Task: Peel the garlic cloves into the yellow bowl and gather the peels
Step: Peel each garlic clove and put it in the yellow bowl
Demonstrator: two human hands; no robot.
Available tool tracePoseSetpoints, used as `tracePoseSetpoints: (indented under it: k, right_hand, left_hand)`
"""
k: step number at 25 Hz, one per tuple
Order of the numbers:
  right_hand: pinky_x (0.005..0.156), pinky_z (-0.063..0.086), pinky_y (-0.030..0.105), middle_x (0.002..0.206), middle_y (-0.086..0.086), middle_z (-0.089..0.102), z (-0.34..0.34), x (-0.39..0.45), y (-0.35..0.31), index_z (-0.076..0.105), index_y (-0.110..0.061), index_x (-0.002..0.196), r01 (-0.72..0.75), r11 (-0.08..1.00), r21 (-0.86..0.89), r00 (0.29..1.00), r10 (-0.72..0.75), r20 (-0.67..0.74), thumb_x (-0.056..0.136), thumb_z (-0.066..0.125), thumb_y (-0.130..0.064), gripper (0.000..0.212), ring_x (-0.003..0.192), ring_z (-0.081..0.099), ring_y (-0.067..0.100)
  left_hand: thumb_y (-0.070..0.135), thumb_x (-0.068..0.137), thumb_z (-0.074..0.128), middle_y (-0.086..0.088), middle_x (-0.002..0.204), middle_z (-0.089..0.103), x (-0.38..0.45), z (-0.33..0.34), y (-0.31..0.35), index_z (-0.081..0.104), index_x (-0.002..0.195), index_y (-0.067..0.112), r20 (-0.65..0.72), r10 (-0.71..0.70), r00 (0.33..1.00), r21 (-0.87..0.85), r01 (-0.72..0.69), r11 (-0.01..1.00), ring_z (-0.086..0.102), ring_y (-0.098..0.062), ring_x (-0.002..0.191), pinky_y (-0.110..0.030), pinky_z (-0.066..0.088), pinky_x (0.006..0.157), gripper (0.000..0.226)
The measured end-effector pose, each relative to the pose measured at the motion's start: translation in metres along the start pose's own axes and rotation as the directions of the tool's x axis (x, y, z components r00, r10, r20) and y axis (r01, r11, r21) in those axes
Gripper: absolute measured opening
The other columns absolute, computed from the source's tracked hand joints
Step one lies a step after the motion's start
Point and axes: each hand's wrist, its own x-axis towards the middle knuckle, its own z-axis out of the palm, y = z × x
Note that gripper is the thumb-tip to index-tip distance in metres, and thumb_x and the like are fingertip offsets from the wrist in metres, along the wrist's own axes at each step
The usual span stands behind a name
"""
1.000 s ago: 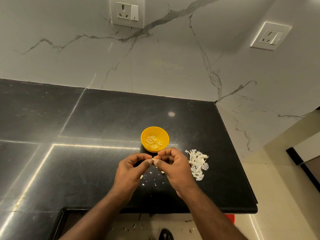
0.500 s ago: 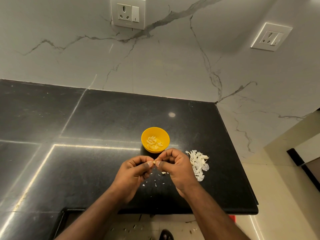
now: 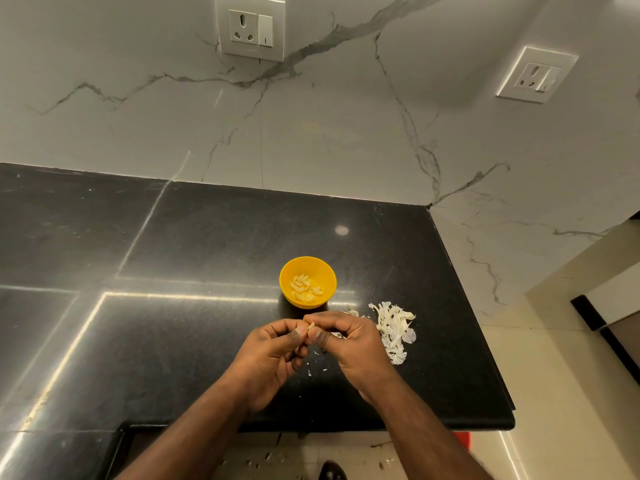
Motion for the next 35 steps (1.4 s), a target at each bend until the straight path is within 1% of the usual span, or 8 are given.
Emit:
tracePoseSetpoints:
  k: [6, 9, 12, 17, 21, 28, 33, 35]
  right_hand:
    - [0.074, 0.054, 0.022, 0.098, 0.009, 0.078, 0.004, -0.002, -0.007, 0.078, -0.008, 0.095, -0.074, 0.958, 0.278, 0.997, 0.081, -0.013, 0.081, 0.077, -0.003, 0.015, 0.081, 0.070, 0.010]
    - [0.072, 0.055, 0.027, 0.090, 0.013, 0.077, 0.006, 0.001, -0.009, 0.078, -0.011, 0.090, -0.048, 0.979, 0.198, 0.998, 0.053, -0.020, 0.081, 0.079, -0.005, 0.010, 0.077, 0.068, 0.016]
    - [0.074, 0.057, 0.028, 0.087, 0.006, 0.077, 0.006, 0.002, -0.009, 0.079, -0.018, 0.087, -0.017, 0.997, 0.075, 0.999, 0.020, -0.043, 0.080, 0.082, -0.010, 0.011, 0.081, 0.071, 0.021]
    - [0.071, 0.057, 0.029, 0.079, -0.002, 0.077, 0.007, 0.003, -0.009, 0.076, -0.029, 0.077, 0.006, 0.999, -0.031, 0.997, -0.008, -0.078, 0.081, 0.080, -0.009, 0.021, 0.073, 0.069, 0.010]
    - [0.064, 0.050, 0.023, 0.071, -0.008, 0.072, 0.007, 0.002, -0.011, 0.075, -0.024, 0.078, 0.034, 0.993, -0.111, 0.999, -0.038, -0.036, 0.084, 0.078, -0.011, 0.015, 0.065, 0.061, 0.002]
    - [0.068, 0.051, 0.017, 0.083, -0.006, 0.078, 0.008, 0.001, -0.015, 0.078, -0.022, 0.091, -0.045, 0.999, -0.005, 0.999, 0.045, -0.018, 0.085, 0.076, -0.004, 0.019, 0.076, 0.070, 0.002]
    - [0.070, 0.054, 0.026, 0.079, -0.009, 0.074, 0.007, 0.002, -0.011, 0.075, -0.025, 0.084, -0.053, 0.988, -0.147, 0.997, 0.045, -0.055, 0.086, 0.077, -0.013, 0.011, 0.074, 0.066, 0.002]
    - [0.069, 0.052, 0.025, 0.076, -0.012, 0.072, 0.006, 0.003, -0.009, 0.074, -0.025, 0.083, -0.041, 0.983, -0.176, 0.999, 0.035, -0.042, 0.087, 0.076, -0.015, 0.011, 0.071, 0.063, 0.001]
  left_hand:
    - [0.018, 0.077, 0.079, -0.008, 0.074, 0.063, 0.001, -0.003, 0.007, 0.069, 0.095, 0.002, -0.031, 0.011, 0.999, 0.114, -0.008, 0.993, 0.053, -0.012, 0.063, -0.024, 0.043, 0.059, 0.026]
    - [0.020, 0.074, 0.082, -0.008, 0.074, 0.061, 0.000, -0.004, 0.007, 0.068, 0.095, 0.001, -0.039, 0.033, 0.999, 0.139, -0.027, 0.990, 0.052, -0.013, 0.064, -0.025, 0.041, 0.059, 0.032]
    - [0.022, 0.074, 0.083, -0.009, 0.076, 0.061, -0.002, -0.006, 0.008, 0.070, 0.096, 0.001, -0.027, 0.048, 0.998, 0.150, -0.044, 0.988, 0.052, -0.014, 0.066, -0.025, 0.042, 0.059, 0.033]
    - [0.016, 0.079, 0.078, -0.007, 0.078, 0.064, -0.003, -0.010, 0.009, 0.073, 0.096, 0.005, -0.019, 0.071, 0.997, 0.129, -0.068, 0.989, 0.054, -0.014, 0.069, -0.025, 0.042, 0.060, 0.022]
    - [0.017, 0.076, 0.077, -0.008, 0.081, 0.066, -0.003, -0.009, 0.011, 0.074, 0.096, 0.004, -0.011, 0.093, 0.996, 0.117, -0.091, 0.989, 0.055, -0.013, 0.068, -0.025, 0.043, 0.061, 0.024]
    - [0.016, 0.076, 0.078, -0.007, 0.080, 0.067, -0.001, -0.011, 0.012, 0.076, 0.094, 0.007, -0.029, 0.106, 0.994, 0.123, -0.102, 0.987, 0.055, -0.012, 0.067, -0.025, 0.042, 0.060, 0.020]
    - [0.016, 0.074, 0.079, -0.008, 0.083, 0.069, 0.000, -0.010, 0.011, 0.077, 0.097, 0.007, -0.036, 0.116, 0.993, 0.137, -0.110, 0.984, 0.055, -0.013, 0.068, -0.024, 0.043, 0.058, 0.025]
    - [0.016, 0.073, 0.079, -0.009, 0.085, 0.070, -0.001, -0.009, 0.011, 0.078, 0.098, 0.008, -0.031, 0.121, 0.992, 0.147, -0.115, 0.982, 0.055, -0.014, 0.071, -0.025, 0.043, 0.060, 0.026]
